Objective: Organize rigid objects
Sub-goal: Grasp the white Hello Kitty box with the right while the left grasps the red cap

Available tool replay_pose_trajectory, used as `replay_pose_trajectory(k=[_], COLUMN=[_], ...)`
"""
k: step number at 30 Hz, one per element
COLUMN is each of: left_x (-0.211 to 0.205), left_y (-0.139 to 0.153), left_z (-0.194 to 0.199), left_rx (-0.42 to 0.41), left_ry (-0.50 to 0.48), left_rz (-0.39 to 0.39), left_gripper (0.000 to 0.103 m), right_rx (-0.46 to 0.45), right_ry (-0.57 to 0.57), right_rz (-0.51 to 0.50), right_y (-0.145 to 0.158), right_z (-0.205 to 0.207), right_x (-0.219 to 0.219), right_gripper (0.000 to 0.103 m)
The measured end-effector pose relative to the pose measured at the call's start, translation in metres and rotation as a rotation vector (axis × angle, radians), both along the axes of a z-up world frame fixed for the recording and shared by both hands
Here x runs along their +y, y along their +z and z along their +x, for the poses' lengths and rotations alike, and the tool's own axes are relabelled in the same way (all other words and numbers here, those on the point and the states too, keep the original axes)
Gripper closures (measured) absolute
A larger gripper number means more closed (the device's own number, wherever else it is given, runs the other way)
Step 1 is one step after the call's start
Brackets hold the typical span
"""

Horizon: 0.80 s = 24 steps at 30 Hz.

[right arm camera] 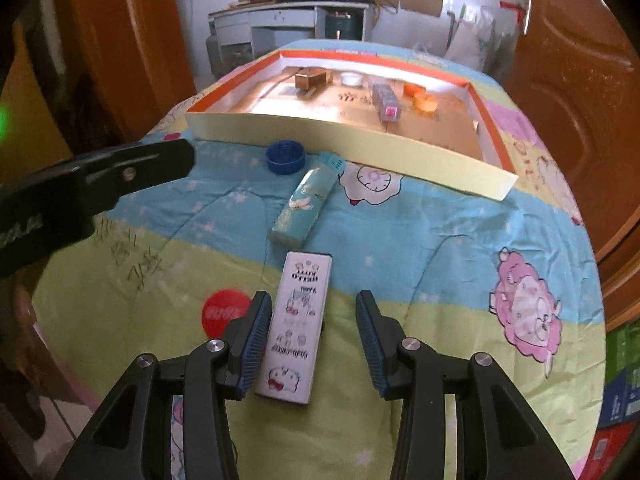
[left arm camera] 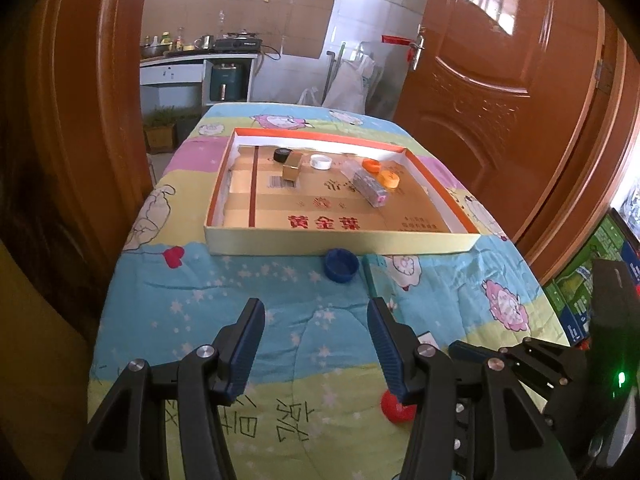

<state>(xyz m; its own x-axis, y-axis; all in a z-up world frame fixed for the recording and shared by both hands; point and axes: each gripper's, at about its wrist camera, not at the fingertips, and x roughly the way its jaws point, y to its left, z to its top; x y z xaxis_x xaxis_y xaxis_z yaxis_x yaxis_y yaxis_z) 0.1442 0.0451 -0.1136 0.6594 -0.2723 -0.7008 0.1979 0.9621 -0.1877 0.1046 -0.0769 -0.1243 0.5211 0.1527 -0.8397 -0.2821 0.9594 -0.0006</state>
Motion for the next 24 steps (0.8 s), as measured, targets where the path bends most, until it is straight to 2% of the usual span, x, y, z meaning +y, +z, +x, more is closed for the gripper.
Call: replay_pose_trajectory(k=[1,3,8,14,21,24], left_x=[-0.002,-0.005,-0.024,-0.052,-0.062,-0.064], left_y=[-0.001,-0.003,-0.011,-0.024,-0.046,-0.047], left_z=[-0.001,-0.004,-0.015,-0.03,-0.03,-0.034], left_rx=[0.001,0.003,0.006,0.01,0.041,0.016], left_ry=[-0.005,-0.021,-0.112,-0.202,-0.192,-0.192], left_rz=[0.002,0.001,0.007,0.072,0.122,0.151], left_gripper=[0.05,0.05,0.05,0.05,0.05,0.051], right_rx=[-0.006,-0.017,-0.023,-0.024,-0.024,-0.023], right_ry=[0.003,0.003,-0.035,-0.108,-0.126,-0.127], right_rz=[-0.007,-0.009,0.009,0.034,0.054,0.058], right_y=[0.0,0.001,0.002,0.005,0.004,0.004], right_z=[-0.004,-0.009,-0.014,-0.016,-0.019,-0.019], right_x=[0.0,-0.001,-0.017,-0.045,-0.055,-0.056], right_gripper=[0.069,0.077,0.077,0.077,0.077,0.077])
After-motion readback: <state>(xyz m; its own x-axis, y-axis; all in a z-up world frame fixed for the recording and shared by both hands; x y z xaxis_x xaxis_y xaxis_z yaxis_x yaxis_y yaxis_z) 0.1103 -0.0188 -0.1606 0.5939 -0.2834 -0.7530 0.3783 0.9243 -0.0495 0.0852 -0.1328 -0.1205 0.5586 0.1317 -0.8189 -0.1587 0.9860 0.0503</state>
